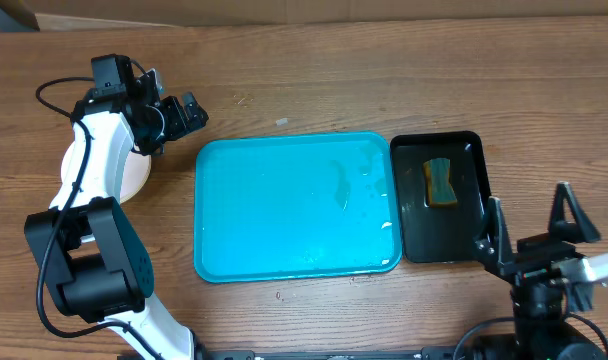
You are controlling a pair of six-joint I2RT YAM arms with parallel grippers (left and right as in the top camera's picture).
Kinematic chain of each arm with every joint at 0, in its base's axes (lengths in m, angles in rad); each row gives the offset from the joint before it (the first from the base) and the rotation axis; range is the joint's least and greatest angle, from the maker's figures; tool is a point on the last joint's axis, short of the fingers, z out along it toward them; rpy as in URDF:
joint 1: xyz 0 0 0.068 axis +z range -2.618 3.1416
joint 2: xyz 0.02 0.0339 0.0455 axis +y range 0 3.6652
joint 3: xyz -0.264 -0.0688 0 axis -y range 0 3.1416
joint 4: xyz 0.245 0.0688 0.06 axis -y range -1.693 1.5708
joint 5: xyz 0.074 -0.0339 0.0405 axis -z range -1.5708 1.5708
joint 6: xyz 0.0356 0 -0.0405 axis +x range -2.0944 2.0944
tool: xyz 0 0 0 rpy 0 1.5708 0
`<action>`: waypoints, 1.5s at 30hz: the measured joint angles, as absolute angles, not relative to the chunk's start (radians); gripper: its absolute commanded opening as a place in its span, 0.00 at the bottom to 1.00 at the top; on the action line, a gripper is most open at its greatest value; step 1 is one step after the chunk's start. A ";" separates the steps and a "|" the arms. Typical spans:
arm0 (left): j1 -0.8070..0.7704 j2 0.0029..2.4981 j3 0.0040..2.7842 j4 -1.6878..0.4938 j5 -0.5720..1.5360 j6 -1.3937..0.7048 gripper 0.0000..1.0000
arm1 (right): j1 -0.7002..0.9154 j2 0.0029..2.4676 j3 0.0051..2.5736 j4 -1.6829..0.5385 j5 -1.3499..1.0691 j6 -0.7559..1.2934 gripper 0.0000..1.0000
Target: Clean dirty plates on tray and stack at the side
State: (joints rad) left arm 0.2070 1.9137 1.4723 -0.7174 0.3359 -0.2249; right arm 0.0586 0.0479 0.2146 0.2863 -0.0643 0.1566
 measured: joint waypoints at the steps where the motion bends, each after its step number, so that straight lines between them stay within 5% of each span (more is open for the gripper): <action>1: 0.207 1.914 1.472 -0.717 0.336 -0.225 1.00 | 0.059 0.044 0.192 0.292 -0.064 0.157 1.00; 14: 0.207 1.914 1.472 -0.717 0.336 -0.225 1.00 | 0.058 0.015 0.026 0.286 -0.071 0.157 1.00; 26: 0.207 1.914 1.472 -0.717 0.336 -0.225 1.00 | 0.053 0.013 0.019 -0.088 -0.072 0.156 1.00; 45: 0.207 1.914 1.472 -0.717 0.336 -0.225 1.00 | 0.053 0.013 0.019 -0.083 -0.083 0.025 1.00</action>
State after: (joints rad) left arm 0.2070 1.9137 1.4723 -0.7174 0.3359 -0.2249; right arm 0.0528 0.0128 0.0185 -0.0830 -0.0826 0.0254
